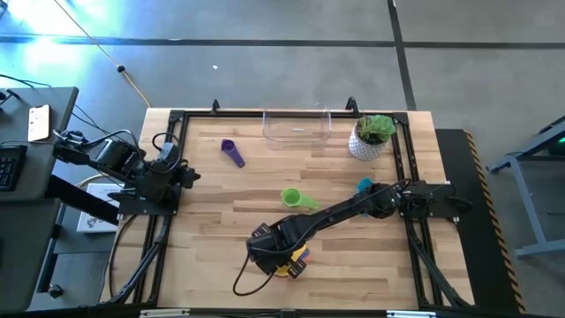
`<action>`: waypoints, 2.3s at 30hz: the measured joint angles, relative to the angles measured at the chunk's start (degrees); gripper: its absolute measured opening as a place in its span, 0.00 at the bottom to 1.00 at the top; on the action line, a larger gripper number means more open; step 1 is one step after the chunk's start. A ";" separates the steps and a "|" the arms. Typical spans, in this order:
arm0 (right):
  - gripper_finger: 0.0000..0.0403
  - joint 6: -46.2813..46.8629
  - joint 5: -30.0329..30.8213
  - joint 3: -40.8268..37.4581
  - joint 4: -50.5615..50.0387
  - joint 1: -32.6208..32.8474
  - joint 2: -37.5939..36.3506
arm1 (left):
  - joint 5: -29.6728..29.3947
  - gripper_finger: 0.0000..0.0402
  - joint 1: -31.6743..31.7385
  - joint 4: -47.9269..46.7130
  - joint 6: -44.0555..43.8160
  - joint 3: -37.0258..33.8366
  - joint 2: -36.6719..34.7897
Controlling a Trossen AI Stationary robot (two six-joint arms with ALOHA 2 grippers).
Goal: Nest measuring cups in basket
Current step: Stack the yellow measuring cup on top of the blue measuring cup
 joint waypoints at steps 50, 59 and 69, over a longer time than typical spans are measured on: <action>0.16 44.28 -1.06 -2.16 -8.68 1.40 -1.11 | 0.64 0.15 0.00 0.02 9.46 0.00 0.00; 0.16 46.41 -7.42 -2.16 -8.34 2.22 -1.11 | 0.63 0.15 0.00 0.02 9.59 0.00 -0.02; 0.16 48.22 -7.62 -2.08 -4.71 3.08 -0.55 | 0.89 0.15 0.00 0.02 10.96 0.00 0.00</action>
